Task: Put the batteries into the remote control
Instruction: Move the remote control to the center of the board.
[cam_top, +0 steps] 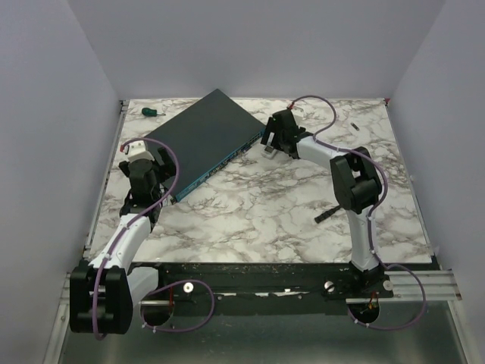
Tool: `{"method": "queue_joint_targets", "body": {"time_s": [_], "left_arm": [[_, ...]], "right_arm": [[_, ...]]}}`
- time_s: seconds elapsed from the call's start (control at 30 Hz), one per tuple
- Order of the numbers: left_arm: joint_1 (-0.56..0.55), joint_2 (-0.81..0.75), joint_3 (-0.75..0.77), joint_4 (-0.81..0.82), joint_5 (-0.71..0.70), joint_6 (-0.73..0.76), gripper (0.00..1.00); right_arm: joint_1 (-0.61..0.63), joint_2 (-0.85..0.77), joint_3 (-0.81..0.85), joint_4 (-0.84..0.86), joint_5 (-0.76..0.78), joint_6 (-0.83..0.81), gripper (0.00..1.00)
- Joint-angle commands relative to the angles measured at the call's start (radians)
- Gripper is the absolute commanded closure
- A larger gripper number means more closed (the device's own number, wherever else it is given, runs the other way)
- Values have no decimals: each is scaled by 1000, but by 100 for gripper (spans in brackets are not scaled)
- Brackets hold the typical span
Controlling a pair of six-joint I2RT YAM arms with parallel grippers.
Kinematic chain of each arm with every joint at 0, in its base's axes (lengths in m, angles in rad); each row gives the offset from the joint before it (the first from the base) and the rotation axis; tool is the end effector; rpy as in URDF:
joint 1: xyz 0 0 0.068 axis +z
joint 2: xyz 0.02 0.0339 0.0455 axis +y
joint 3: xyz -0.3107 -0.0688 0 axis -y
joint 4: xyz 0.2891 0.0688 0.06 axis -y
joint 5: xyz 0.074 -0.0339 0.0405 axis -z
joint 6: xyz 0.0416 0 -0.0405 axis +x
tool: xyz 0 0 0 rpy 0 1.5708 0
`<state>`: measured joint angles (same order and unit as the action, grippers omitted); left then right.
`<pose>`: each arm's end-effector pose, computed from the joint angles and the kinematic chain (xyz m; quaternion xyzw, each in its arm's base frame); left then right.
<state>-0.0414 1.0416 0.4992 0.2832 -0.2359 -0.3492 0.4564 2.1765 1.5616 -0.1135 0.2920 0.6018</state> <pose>0.2525 -0.0007 0.2545 -0.1916 0.7668 -0.0260 0.6121 0.5013 0.2328 0.1754 0.1249 0.8962 0.0896 0.4162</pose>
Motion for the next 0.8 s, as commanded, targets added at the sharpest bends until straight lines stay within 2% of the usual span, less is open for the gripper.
{"method": "queue_joint_targets", "body": {"time_s": [0.0, 0.2, 0.37, 0.47, 0.57, 0.63, 0.77], "left_arm": [[3, 16, 43, -36, -18, -8, 1], [5, 21, 48, -36, -13, -12, 1], [10, 51, 69, -48, 17, -29, 1], [15, 65, 82, -61, 23, -34, 1], [18, 64, 82, -62, 28, -37, 1], [19, 62, 79, -61, 40, -38, 2], [20, 47, 60, -39, 75, -46, 1]], "right_arm": [[29, 72, 94, -84, 120, 2, 2], [64, 135, 161, -156, 210, -32, 13], [80, 149, 161, -189, 257, -54, 35], [92, 135, 136, -194, 267, -74, 42], [99, 93, 68, -186, 260, -84, 45], [108, 28, -34, -121, 233, -127, 48], [123, -125, -246, 21, 87, -245, 59]]}}
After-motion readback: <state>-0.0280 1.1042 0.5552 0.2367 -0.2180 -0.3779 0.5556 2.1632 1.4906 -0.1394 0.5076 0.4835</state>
